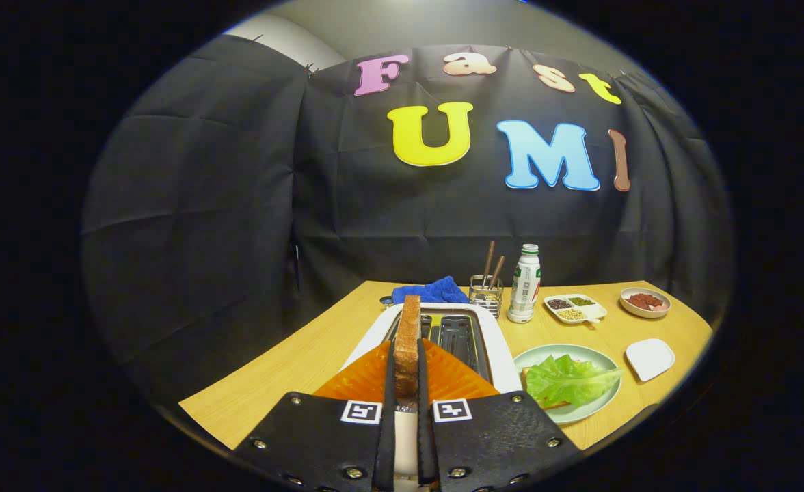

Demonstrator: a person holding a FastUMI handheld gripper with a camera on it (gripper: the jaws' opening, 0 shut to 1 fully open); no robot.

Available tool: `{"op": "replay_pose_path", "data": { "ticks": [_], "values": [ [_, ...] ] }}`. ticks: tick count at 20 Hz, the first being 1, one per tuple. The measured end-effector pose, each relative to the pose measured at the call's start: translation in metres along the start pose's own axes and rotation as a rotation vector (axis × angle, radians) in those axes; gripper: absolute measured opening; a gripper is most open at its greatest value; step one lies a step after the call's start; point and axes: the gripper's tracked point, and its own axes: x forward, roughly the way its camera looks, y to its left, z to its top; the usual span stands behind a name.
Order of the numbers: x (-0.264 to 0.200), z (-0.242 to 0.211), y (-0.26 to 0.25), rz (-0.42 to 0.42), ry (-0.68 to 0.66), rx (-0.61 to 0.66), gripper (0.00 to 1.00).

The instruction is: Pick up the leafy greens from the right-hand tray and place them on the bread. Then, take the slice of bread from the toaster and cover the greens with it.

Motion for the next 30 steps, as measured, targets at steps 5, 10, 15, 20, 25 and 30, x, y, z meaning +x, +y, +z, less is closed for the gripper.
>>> {"op": "replay_pose_path", "data": {
  "ticks": [5, 10, 15, 20, 25, 30],
  "values": [
    [0.003, 0.003, 0.001, -0.001, -0.013, -0.003, 0.02],
    [-0.005, 0.022, 0.0, 0.014, -0.056, 0.029, 0.02],
    [-0.015, 0.047, -0.004, 0.021, -0.102, 0.048, 0.02],
    [-0.028, 0.072, -0.013, 0.024, -0.155, 0.068, 0.02],
    [-0.043, 0.091, -0.029, 0.03, -0.185, 0.093, 0.02],
    [-0.054, 0.102, -0.071, -0.026, -0.215, 0.113, 0.02]
  ]
}}
